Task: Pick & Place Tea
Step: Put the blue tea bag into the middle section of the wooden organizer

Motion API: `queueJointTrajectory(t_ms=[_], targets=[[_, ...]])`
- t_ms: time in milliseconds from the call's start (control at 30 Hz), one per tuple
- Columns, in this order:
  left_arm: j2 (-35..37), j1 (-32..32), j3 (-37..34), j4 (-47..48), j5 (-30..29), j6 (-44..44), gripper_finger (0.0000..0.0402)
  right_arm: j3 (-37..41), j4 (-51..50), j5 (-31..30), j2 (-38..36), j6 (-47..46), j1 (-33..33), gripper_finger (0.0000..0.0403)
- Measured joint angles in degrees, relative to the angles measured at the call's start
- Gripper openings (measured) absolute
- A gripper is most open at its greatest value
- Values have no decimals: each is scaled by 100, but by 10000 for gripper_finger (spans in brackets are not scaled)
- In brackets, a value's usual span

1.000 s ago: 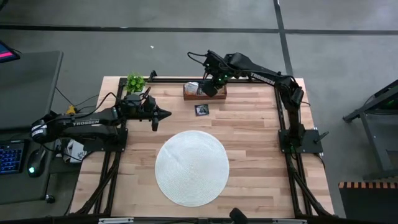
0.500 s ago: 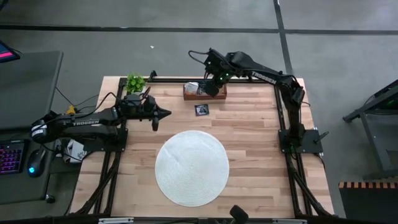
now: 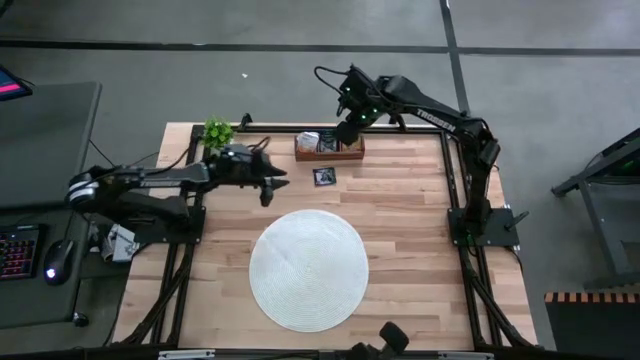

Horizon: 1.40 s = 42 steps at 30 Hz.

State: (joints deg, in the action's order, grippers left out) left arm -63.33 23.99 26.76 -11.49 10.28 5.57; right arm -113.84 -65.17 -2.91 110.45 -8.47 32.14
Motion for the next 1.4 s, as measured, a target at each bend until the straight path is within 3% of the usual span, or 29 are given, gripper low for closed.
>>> queueJointTrajectory(t_ms=[167, 400, 600, 933, 1400], targets=[[-994, 0, 576, 7, 241, -334, 151, 1097, 627, 184, -594, -52, 170, 0], [-2175, 0, 1491, 273, 301, -880, 129, 3729, 2996, 357, -2076, -740, 244, 0], [-2997, 0, 2168, 690, 303, -879, 111, 5058, 4207, 599, -2617, -1183, -44, 0], [-3816, 0, 3019, 1098, 291, -880, 96, 5791, 5244, 637, -2748, -1746, -666, 0], [-4863, -2, 4013, 2093, 61, -649, 96, 5845, 5595, 618, -2745, -2022, -1105, 0]])
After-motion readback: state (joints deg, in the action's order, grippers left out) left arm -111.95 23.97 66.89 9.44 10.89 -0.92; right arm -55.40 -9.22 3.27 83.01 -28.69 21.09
